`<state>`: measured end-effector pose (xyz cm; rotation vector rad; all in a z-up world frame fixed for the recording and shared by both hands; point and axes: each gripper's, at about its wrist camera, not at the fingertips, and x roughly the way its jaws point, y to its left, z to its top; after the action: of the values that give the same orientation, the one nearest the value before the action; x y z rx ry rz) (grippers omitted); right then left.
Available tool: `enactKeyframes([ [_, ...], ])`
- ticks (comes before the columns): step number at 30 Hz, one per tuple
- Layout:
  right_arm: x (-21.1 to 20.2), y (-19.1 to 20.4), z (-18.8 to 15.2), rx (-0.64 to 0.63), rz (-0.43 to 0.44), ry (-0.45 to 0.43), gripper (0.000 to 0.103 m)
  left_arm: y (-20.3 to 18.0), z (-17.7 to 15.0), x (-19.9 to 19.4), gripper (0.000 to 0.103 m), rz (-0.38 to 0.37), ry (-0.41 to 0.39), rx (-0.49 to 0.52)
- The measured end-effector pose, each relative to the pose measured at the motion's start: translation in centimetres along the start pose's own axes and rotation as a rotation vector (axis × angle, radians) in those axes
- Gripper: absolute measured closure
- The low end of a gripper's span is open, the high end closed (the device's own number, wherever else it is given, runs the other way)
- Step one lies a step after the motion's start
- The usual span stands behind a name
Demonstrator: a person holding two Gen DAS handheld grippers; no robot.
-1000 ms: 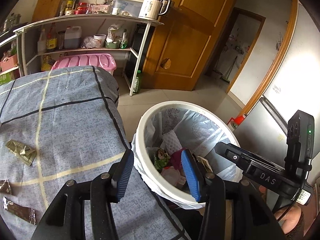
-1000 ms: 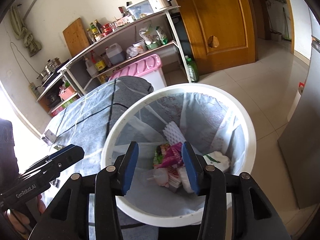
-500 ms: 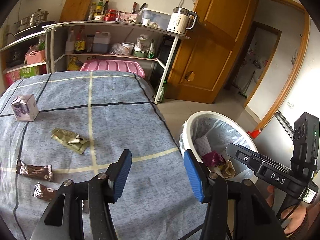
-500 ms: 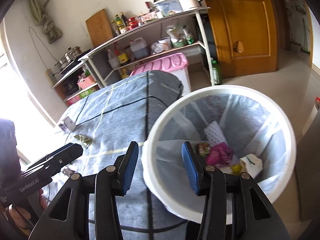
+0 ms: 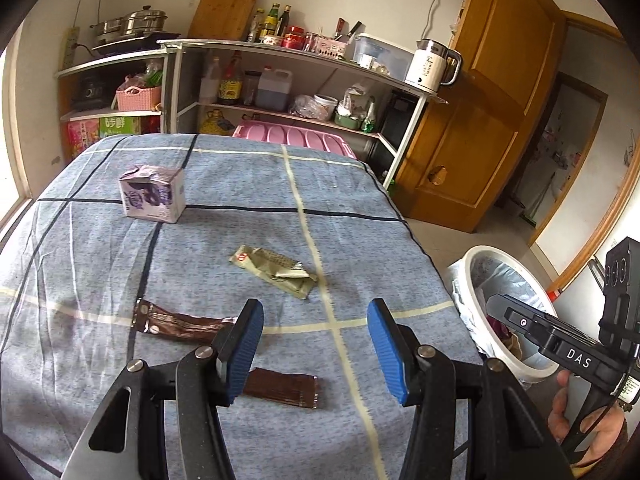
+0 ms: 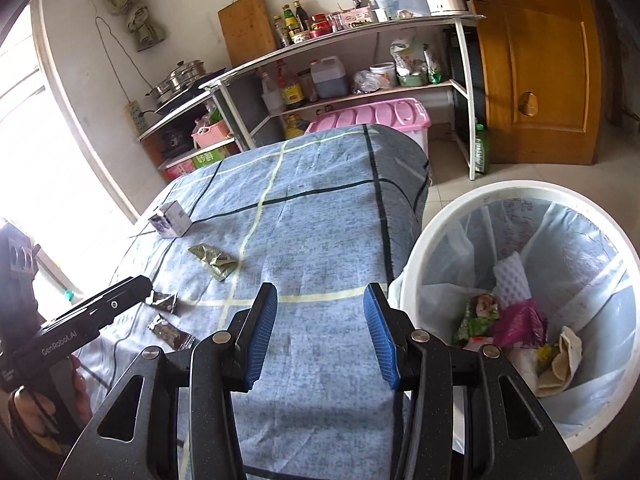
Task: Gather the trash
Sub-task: 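Move both open tools from the bin back over the table, then move both open tools toward the purple milk carton and gold wrapper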
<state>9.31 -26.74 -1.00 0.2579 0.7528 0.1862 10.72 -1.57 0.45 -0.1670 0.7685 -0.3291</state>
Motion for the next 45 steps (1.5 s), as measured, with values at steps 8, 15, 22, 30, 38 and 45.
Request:
enactKeyframes([
  [8, 3.3, 3.1, 0.8, -0.066, 0.045, 0.054, 0.057, 3.9, -0.3, -0.6, 0.049, 0.061, -0.002, -0.051],
  [15, 6.5, 6.5, 1.2, -0.155, 0.077, 0.095, 0.057, 7.2, -0.6, -0.6, 0.049, 0.101, 0.013, -0.094],
  [22, 10.1, 9.0, 1.9, -0.215, 0.108, 0.142, 0.057, 9.8, 0.4, -0.2, 0.049, 0.124, 0.006, -0.117],
  [30, 13.4, 10.7, 2.5, -0.246, 0.117, 0.177, 0.057, 12.5, 2.7, 1.8, 0.039, 0.136, 0.008, -0.143],
  [38, 15.6, 11.1, 3.2, -0.272, 0.102, 0.198, 0.042, 14.8, 5.8, 4.3, 0.038, 0.158, 0.01, -0.124],
  [45, 16.8, 11.3, 3.2, -0.27, 0.134, 0.221, 0.042, 17.2, 8.5, 6.6, 0.036, 0.162, 0.023, -0.1],
])
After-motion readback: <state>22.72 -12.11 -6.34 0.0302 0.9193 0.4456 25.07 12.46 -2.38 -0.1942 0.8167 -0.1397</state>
